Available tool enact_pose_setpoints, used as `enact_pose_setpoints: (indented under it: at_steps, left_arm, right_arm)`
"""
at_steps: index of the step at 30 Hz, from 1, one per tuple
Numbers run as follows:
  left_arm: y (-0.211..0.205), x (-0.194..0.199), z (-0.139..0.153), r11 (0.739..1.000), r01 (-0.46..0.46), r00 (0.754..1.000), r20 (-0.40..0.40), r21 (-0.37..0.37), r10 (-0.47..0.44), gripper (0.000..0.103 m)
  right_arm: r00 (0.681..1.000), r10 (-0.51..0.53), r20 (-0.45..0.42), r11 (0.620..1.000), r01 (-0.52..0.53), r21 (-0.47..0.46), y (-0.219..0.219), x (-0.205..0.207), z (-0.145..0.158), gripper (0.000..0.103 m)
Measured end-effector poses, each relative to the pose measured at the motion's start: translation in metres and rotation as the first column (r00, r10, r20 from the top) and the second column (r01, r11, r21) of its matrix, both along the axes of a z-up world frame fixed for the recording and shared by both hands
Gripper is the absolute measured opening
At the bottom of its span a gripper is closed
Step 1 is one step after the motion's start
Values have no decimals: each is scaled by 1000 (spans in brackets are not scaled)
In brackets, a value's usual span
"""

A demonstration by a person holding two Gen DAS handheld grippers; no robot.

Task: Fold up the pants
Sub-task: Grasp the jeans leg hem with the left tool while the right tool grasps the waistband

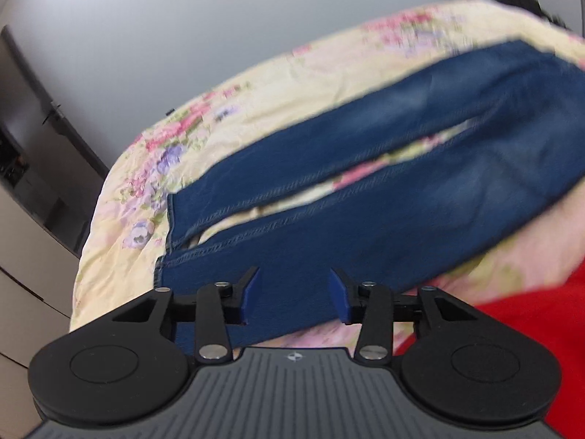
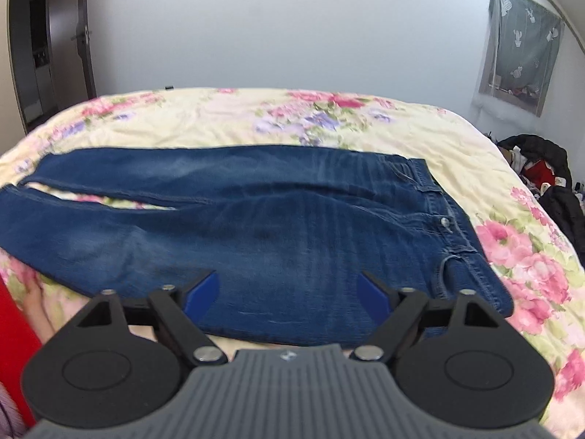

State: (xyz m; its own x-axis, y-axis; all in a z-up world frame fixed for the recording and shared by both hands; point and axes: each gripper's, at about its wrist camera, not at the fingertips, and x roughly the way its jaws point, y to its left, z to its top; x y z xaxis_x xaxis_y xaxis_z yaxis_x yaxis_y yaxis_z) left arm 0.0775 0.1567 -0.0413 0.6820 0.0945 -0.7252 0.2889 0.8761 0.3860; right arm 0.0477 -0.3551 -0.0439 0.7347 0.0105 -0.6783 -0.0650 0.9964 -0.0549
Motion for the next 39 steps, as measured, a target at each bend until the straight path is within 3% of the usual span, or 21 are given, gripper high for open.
enact_pose_setpoints:
  at_steps: [3,9,12,16,18,21,24,28,31,36,39]
  left_arm:
    - [19,11,-23,996,63,995,-78,63,-58,47]
    - [33,24,-80,952,188,961,-245,240,-128,47]
    - [32,28,-98,931,212,961,-239,298,-142,48]
    - [29,33,-113,922,204,962,-242,330,-126,49]
    - [26,36,-114,922,193,966,-229,335,-119,30]
    - [23,37,-103,933,167,977,-181,318,-113,11]
    - [20,39,-83,950,117,990,-107,290,-89,6]
    - [18,41,-48,975,18,1000,-10,222,-16,4]
    - [7,47,-23,981,-46,998,39,189,39,4]
    - [0,61,4,977,-107,993,67,183,97,3]
    - [-1,64,17,978,-141,988,79,152,130,3]
  right_arm:
    - [999,13,-36,1000,-14,-28,-16,13,-11,44]
    - [992,35,-119,995,-45,-85,-42,33,-35,42]
    - [986,48,-158,990,-68,-122,-59,42,-47,38]
    - [977,85,-195,979,-119,-166,-81,48,-58,31]
    - [970,112,-216,970,-154,-187,-90,47,-64,31]
    - [957,167,-238,953,-218,-210,-103,43,-72,30]
    - [943,218,-251,929,-279,-243,-110,39,-80,29]
    - [916,298,-268,883,-371,-286,-114,38,-91,34]
    - [879,365,-306,832,-456,-315,-113,38,-100,40]
    - [829,437,-348,746,-550,-374,-114,40,-120,41]
    - [817,457,-352,694,-575,-432,-114,39,-134,41]
